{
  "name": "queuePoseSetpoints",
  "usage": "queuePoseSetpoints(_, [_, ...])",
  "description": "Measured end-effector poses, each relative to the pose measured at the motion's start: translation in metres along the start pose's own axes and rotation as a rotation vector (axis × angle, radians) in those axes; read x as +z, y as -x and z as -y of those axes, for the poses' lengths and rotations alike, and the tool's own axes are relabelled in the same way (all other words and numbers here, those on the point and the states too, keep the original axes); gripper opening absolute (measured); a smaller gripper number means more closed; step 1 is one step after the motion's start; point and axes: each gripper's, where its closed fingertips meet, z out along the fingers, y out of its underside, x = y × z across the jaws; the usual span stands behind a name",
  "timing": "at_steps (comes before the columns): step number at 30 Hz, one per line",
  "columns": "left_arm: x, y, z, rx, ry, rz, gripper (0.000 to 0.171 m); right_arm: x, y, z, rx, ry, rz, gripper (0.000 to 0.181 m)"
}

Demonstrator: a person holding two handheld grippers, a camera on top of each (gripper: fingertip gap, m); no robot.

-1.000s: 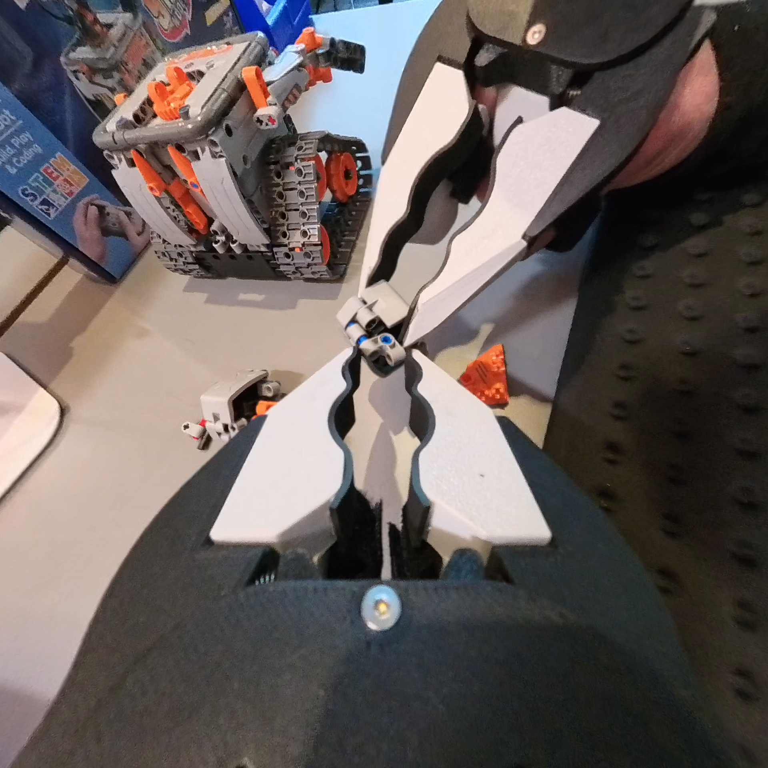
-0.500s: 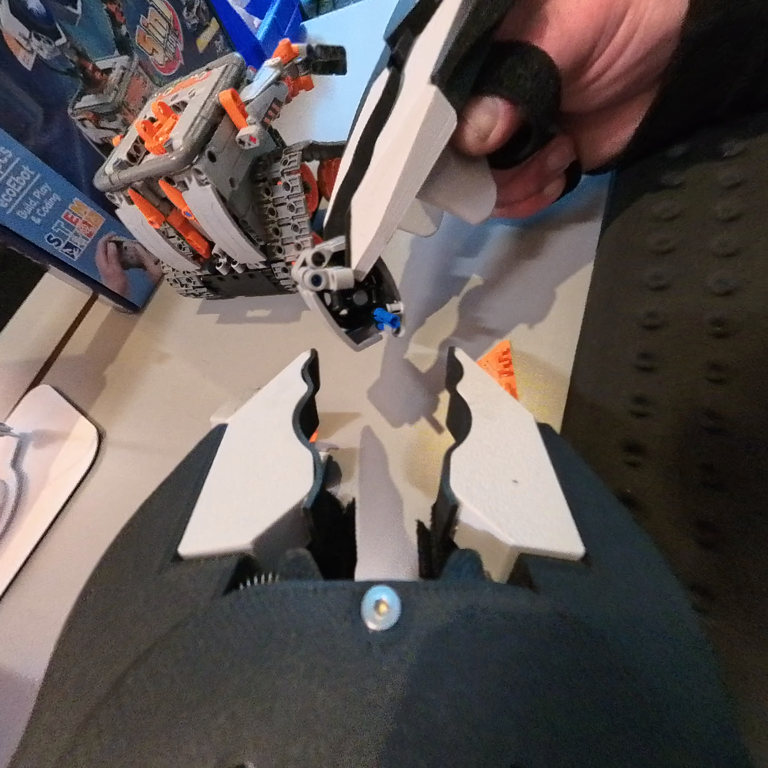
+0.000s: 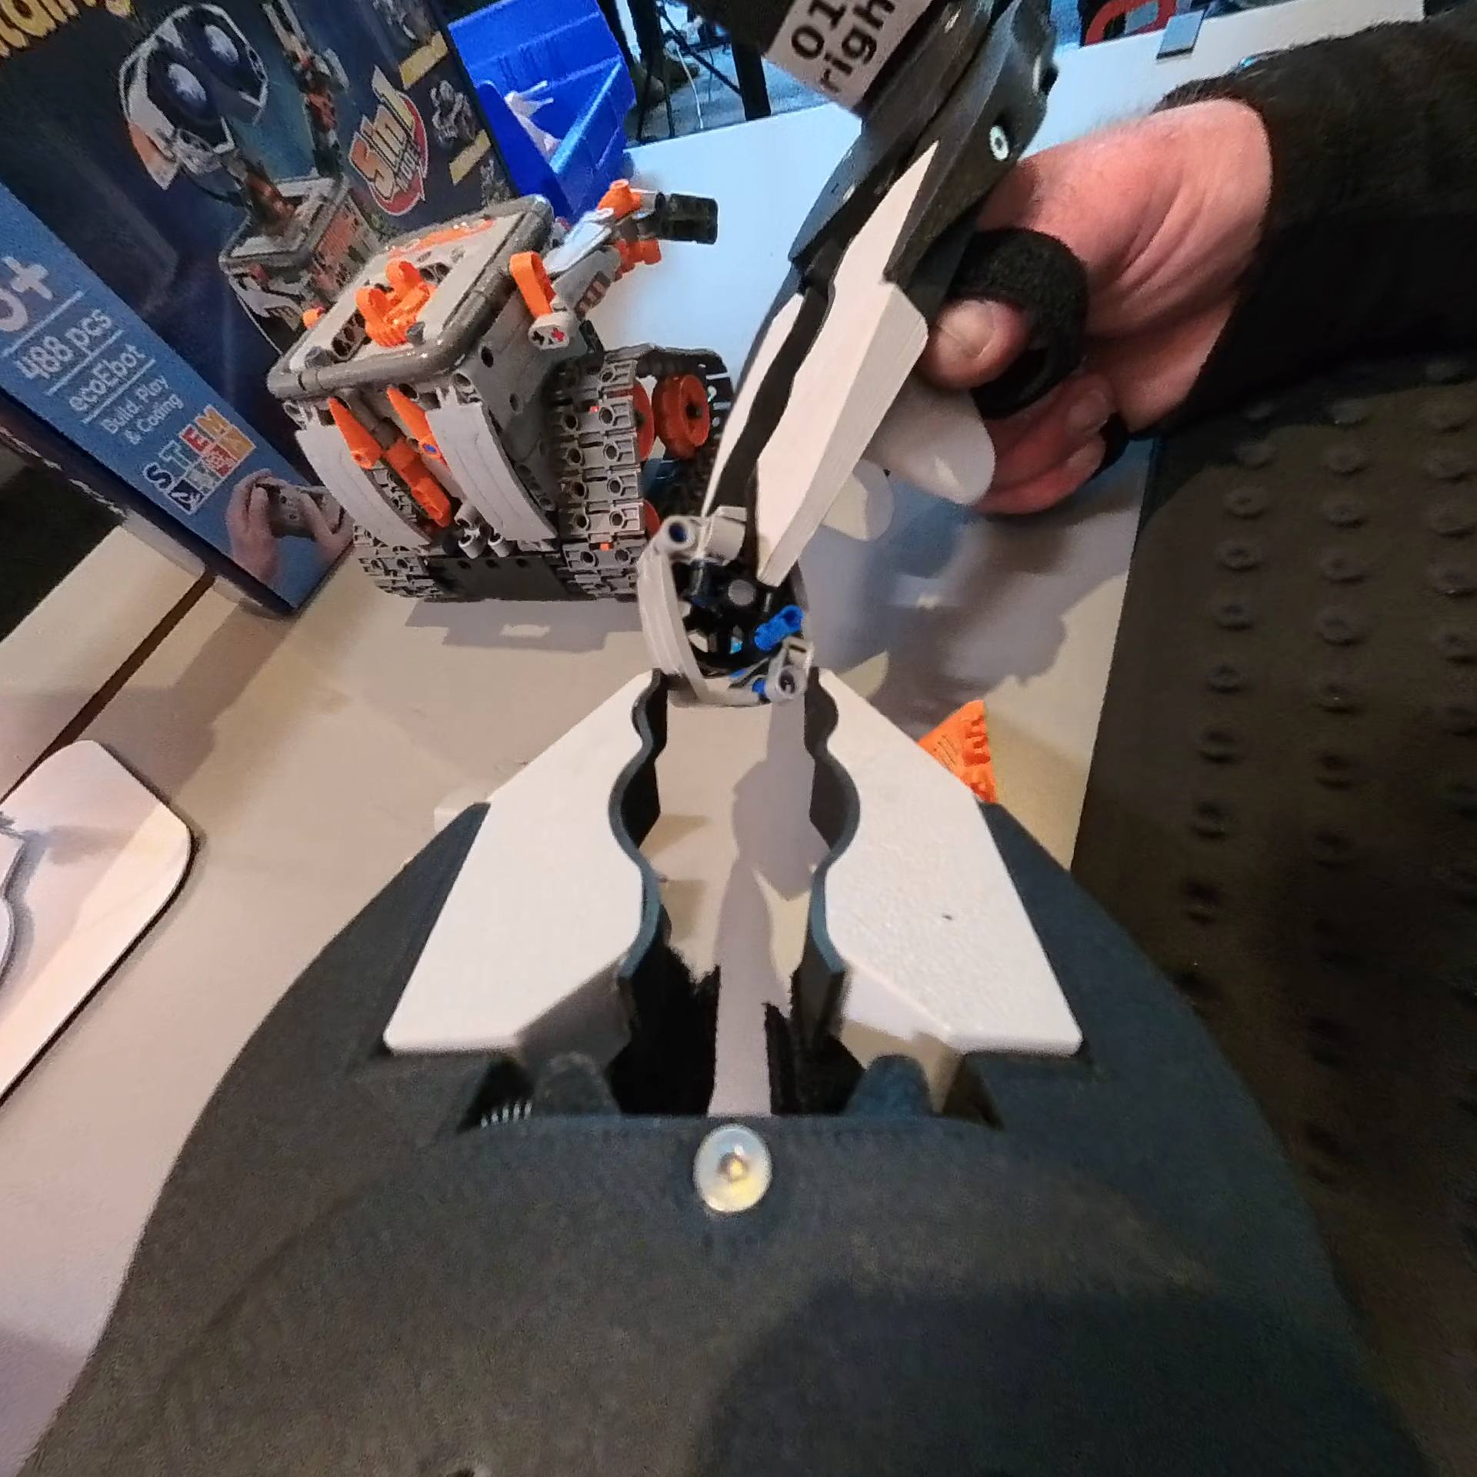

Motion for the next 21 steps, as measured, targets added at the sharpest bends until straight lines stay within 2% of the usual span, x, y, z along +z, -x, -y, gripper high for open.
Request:
queuePoseSetpoints(14, [-0.0026, 0.0, 0.005, 0.007, -0.032, 0.001, 0.032, -0.0018, 0.0025, -0.0005, 0.013, 0.002, 0.026, 0.024])
queuePoseSetpoints(21, [-0.0026, -0.0036, 0.0007, 0.036, -0.009, -0.01, 0.032, -0.0007, 0.0025, -0.0066, 0.002, 0.038, 0.023, 0.024])
